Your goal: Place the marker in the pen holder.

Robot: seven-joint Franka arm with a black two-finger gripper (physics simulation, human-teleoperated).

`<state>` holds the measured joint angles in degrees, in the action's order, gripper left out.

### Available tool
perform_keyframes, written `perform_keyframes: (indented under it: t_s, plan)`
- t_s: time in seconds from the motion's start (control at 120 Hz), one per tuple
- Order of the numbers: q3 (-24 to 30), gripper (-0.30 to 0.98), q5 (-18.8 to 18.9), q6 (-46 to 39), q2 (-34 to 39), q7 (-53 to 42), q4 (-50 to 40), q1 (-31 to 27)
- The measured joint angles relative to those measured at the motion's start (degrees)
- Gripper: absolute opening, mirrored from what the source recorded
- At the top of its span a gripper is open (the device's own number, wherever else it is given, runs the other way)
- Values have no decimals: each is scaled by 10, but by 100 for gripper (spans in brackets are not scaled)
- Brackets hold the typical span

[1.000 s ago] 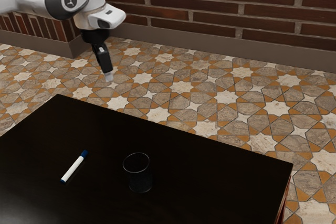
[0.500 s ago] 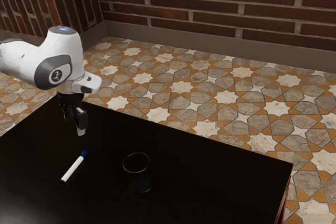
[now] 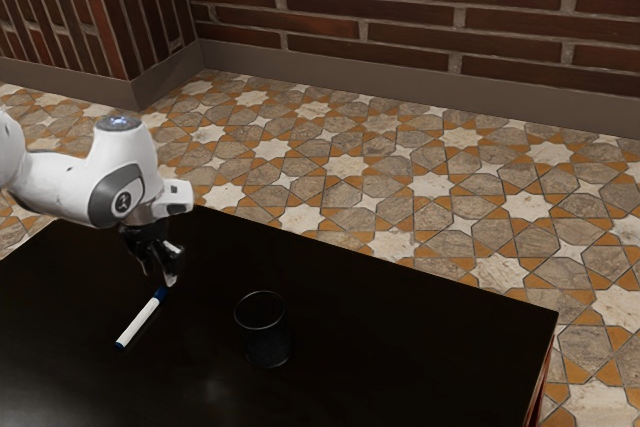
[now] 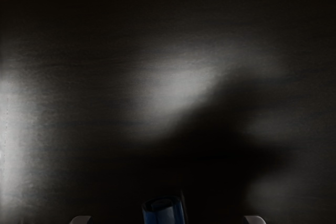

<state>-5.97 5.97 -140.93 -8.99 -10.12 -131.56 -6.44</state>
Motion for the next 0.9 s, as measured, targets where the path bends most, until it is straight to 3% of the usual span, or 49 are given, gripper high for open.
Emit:
perform_keyframes:
  t_s: [0.683, 0.9]
  plan:
    - [0, 20, -3, -39, -18, 53, -41, -8]
    - [0, 4, 0, -40, -19, 60, -41, -7]
